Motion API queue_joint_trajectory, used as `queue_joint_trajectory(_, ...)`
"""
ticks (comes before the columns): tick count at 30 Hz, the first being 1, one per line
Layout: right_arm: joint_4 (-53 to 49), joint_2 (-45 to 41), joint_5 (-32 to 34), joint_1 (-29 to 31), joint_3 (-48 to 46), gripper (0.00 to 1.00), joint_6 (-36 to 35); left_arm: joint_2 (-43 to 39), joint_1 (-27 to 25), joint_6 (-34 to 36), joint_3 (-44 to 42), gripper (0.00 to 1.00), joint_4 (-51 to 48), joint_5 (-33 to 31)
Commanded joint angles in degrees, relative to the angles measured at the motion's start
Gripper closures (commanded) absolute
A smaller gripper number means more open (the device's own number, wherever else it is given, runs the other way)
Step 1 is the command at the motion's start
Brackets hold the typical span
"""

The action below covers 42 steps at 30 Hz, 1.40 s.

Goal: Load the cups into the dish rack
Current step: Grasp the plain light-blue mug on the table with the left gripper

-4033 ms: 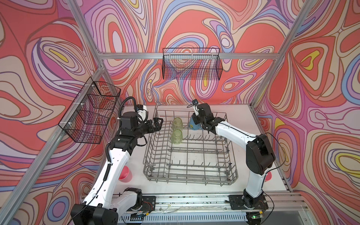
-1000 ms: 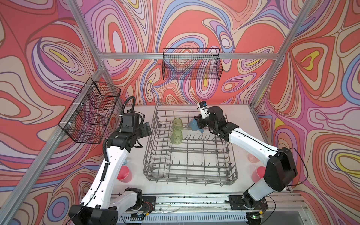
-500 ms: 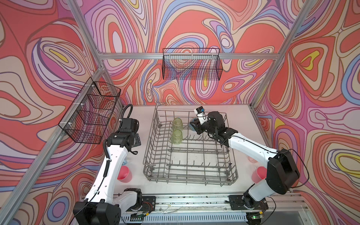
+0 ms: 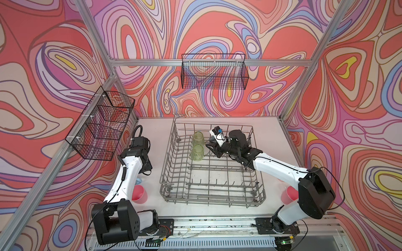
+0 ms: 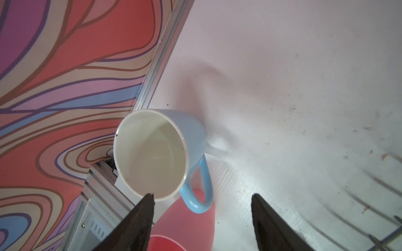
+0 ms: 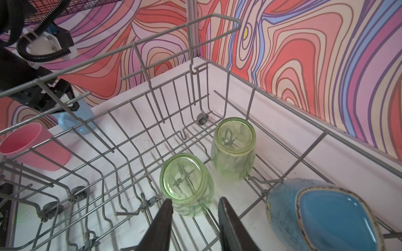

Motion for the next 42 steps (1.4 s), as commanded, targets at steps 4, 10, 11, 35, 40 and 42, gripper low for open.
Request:
queue_joint_trajectory(4,2.5,-1.9,-1.8,0.4,-1.3,0.64,-1.0,-0.2,1.6,-1.0,-1.5,0.32,1.9,-1.3)
queue_joint_trajectory(10,3.5,-2.7,-2.5,0.4,-2.0,0.64,-1.1,0.5,3.1,-1.5,-2.5,0.37,4.7,0.0)
queue_joint_trajectory(11,3.7,-2.9,-2.5,0.4,-2.3,0.64,-1.1,0.7,3.3,-1.6,-2.6,0.38,5.3,0.2)
queue_joint_trajectory(35,5.7,-3.4,-4.3,0.5,-3.9,0.63,-2.6,5.8,7.2,-3.0,-5.5,0.54,12.5,0.9)
queue_joint_trajectory(40,5.9,-2.8,-3.9,0.5,-3.9,0.63,-3.2,7.4,7.6,-2.9,-5.4,0.64,13.1,2.0)
queue_joint_trajectory(42,5.8,-2.5,-3.6,0.5,-3.8,0.63,-3.5,7.3,7.7,-2.6,-5.5,0.67,13.6,2.3)
